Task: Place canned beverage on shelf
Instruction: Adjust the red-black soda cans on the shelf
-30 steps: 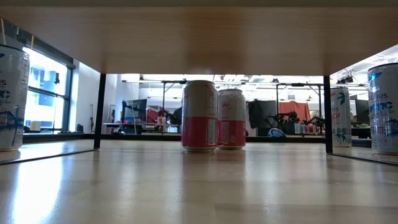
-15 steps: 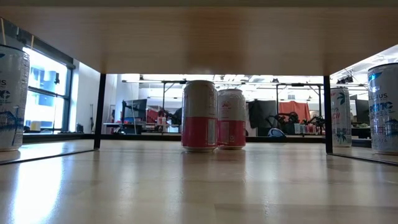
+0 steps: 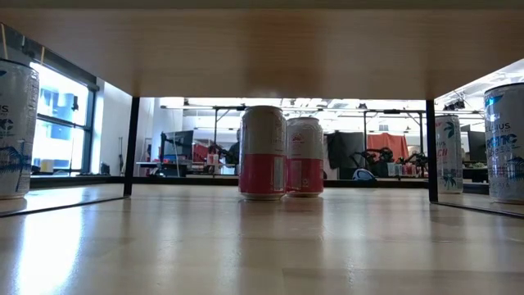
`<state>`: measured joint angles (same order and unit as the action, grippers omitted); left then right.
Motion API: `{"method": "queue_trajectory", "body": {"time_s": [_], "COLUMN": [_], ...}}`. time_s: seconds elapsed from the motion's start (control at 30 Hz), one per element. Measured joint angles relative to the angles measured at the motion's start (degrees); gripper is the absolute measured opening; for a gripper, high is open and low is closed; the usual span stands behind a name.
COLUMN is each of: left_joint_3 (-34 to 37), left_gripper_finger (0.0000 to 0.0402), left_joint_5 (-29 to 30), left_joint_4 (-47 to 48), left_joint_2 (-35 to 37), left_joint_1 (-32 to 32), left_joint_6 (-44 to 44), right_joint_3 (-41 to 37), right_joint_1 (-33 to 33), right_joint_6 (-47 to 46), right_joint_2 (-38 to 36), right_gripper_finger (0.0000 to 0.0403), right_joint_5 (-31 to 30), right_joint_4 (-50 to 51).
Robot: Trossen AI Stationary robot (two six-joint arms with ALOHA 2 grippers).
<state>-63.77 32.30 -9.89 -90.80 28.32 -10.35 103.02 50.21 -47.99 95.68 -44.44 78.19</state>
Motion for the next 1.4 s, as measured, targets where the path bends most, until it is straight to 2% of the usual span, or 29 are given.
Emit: {"method": "queue_trajectory", "body": {"time_s": [0.2, 1.4], "left_joint_3": [0.0, 0.0], "left_gripper_finger": [0.0255, 0.0255], "left_joint_5": [0.1, 0.0], "left_joint_4": [0.0, 0.2], "left_joint_2": [0.0, 0.0], "left_joint_1": [0.0, 0.0], "left_joint_6": [0.0, 0.0], "right_joint_3": [0.0, 0.1], "right_joint_1": [0.0, 0.8], "right_joint_6": [0.0, -4.5], "right_joint_2": [0.0, 0.1], "right_gripper_finger": [0.0, 0.0], "right_joint_5": [3.0, 5.5], "right_joint_4": [0.5, 5.3]}}
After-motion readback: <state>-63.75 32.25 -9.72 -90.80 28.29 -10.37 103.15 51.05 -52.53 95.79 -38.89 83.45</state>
